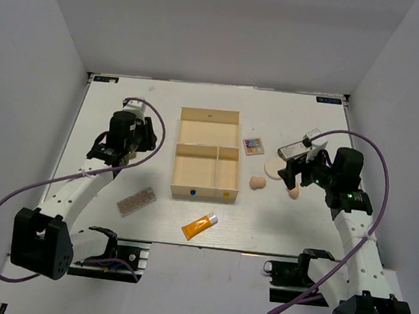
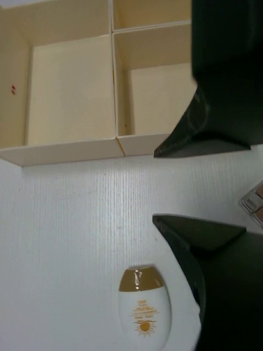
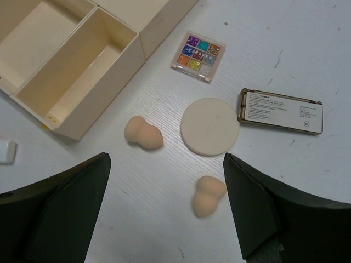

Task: Organize the makeup

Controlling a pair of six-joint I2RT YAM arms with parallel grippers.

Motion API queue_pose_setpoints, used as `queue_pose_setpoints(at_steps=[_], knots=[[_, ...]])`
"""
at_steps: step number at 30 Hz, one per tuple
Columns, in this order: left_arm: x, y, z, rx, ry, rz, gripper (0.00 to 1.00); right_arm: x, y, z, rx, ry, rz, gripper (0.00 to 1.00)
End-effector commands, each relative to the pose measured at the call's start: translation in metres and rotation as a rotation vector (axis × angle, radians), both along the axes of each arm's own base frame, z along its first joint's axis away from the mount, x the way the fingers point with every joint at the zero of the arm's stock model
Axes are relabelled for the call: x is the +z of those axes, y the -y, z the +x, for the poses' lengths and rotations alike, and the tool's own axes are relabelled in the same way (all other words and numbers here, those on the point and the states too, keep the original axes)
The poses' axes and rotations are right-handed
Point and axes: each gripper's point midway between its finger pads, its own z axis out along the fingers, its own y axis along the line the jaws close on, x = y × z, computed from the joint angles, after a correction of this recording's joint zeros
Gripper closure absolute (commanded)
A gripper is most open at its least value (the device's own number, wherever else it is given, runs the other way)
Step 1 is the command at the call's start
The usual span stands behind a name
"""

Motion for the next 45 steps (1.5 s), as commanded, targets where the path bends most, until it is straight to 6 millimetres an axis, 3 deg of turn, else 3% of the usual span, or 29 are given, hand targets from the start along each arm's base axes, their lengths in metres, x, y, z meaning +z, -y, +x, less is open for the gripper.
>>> queue_pose_setpoints(at_steps=[1, 2, 4, 5, 6, 8, 9, 10, 11, 13, 15, 21, 27, 31, 40, 45], knots=[[0.003, -0.025, 0.007, 0.137, -0.018, 0.058, 0.49, 0.009, -0.003, -0.001, 0.044, 0.05, -0.041, 0.11], [-0.004, -0.029, 0.007, 0.162, -0.056, 0.077, 0.52, 0.009, -0.005, -0.003, 0.067, 0.055, -0.047, 0.11], [-0.012, -0.041, 0.009, 0.226, -0.087, 0.101, 0.49, 0.007, -0.01, -0.007, 0.089, 0.047, -0.04, 0.11], [-0.014, -0.043, 0.008, 0.236, -0.109, 0.112, 0.42, 0.009, -0.01, -0.007, 0.093, 0.055, -0.042, 0.11], [-0.022, -0.044, 0.009, 0.246, -0.14, 0.118, 0.25, 0.01, -0.011, -0.007, 0.091, 0.057, -0.038, 0.11], [-0.028, -0.045, 0.012, 0.247, -0.167, 0.123, 0.12, 0.01, -0.011, -0.007, 0.081, 0.063, -0.042, 0.11], [-0.04, -0.049, 0.015, 0.257, -0.209, 0.136, 0.04, 0.01, -0.012, -0.007, 0.085, 0.064, -0.043, 0.11], [-0.044, -0.051, 0.017, 0.271, -0.23, 0.145, 0.02, 0.011, -0.011, -0.007, 0.079, 0.064, -0.044, 0.11], [-0.042, -0.055, 0.02, 0.303, -0.255, 0.138, 0.02, 0.011, -0.012, -0.007, 0.079, 0.061, -0.043, 0.11], [-0.06, -0.065, 0.02, 0.344, -0.328, 0.171, 0.02, 0.011, -0.012, -0.006, 0.075, 0.062, -0.046, 0.11], [-0.064, -0.086, 0.024, 0.431, -0.355, 0.183, 0.02, 0.012, -0.015, -0.007, 0.078, 0.065, -0.047, 0.11], [-0.077, -0.107, 0.02, 0.564, -0.459, 0.148, 0.02, 0.015, -0.022, -0.009, 0.096, 0.077, -0.047, 0.11], [-0.101, -0.097, 0.003, 0.797, -0.642, -0.065, 0.02, 0.021, -0.03, -0.016, 0.127, 0.104, -0.04, 0.11], [-0.111, -0.09, 0.009, 0.909, -0.653, -0.195, 0.02, 0.023, -0.034, -0.019, 0.138, 0.114, -0.038, 0.11], [-0.095, -0.098, 0.037, 1.033, -0.587, -0.304, 0.02, 0.019, -0.037, -0.019, 0.146, 0.109, -0.049, 0.11], [-0.101, -0.104, 0.04, 1.071, -0.621, -0.283, 0.02, 0.015, -0.038, -0.018, 0.14, 0.101, -0.056, 0.11]])
